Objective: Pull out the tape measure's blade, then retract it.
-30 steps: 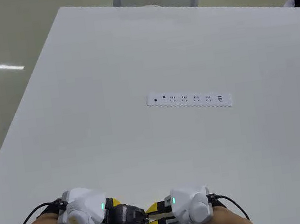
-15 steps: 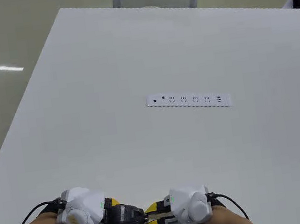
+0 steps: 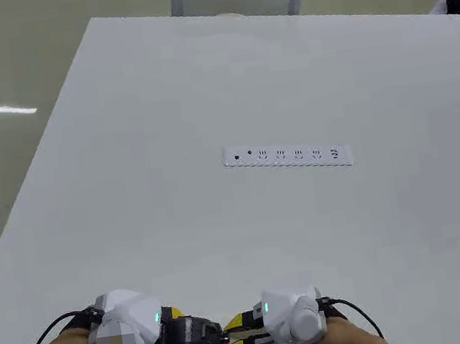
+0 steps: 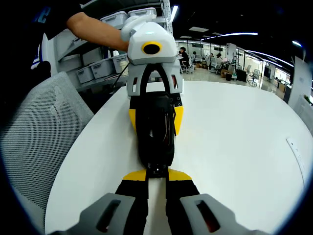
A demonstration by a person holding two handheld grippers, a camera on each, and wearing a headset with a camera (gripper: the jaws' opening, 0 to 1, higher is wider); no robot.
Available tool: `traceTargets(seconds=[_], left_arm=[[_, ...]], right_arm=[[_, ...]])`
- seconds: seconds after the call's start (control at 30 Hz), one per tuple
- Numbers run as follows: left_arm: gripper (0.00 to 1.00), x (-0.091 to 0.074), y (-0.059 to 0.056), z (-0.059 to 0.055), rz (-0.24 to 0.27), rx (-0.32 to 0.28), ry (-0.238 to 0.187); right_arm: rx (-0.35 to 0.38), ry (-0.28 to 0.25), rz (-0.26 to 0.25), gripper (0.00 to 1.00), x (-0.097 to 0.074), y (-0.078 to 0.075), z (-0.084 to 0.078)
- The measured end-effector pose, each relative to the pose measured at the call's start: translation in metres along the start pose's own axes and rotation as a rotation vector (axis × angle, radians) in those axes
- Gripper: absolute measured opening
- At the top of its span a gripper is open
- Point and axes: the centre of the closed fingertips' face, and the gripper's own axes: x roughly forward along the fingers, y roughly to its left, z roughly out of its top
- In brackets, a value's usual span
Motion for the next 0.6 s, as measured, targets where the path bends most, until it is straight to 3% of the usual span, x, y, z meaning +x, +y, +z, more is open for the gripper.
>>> traceTargets(seconds=[0.6], left_arm=[[0.32,-0.0007,0.0002,-0.0001,-0.006,-0.001,0.007]], right_arm=[[0.014,0.004,-0.002,0.10,-0.0088,0.0008,-0.0049]])
